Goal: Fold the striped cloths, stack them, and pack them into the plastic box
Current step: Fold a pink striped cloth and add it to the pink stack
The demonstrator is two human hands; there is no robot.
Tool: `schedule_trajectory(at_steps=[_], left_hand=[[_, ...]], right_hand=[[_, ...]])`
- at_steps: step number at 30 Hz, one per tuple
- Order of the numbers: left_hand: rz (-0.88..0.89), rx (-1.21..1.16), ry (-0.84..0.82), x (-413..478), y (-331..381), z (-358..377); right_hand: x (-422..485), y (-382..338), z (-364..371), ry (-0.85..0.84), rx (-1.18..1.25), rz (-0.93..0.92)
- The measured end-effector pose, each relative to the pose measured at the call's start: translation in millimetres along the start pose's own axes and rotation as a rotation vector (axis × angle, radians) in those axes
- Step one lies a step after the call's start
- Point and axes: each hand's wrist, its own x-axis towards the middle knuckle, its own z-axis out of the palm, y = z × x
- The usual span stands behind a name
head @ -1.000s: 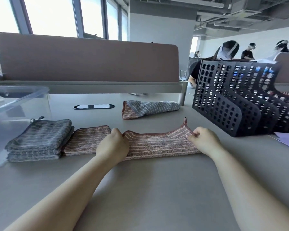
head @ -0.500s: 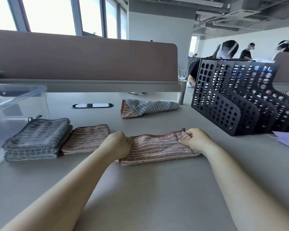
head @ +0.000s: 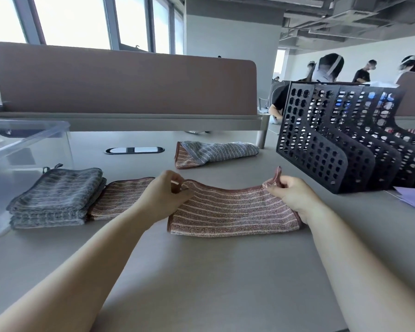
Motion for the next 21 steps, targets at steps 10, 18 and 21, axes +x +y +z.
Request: schedule_trajectory(at_steps=[10, 18, 21], left_hand=[[0.055, -0.239, 0.102, 3.1, -5.1, -4.0], [-0.003, -0.407, -0.135, -1.3, -3.4, -6.6], [-0.033, -0.411, -0.115, -0.1, -5.2, -3.1]], right_hand=[[0.3, -0.6, -8.2, 0.042, 0.273, -0.072], [-3.3, -8.2, -8.4, 0.091, 0.448, -0.194], [-6.8, -11.0, -9.0, 0.057, 0.434, -0.226]])
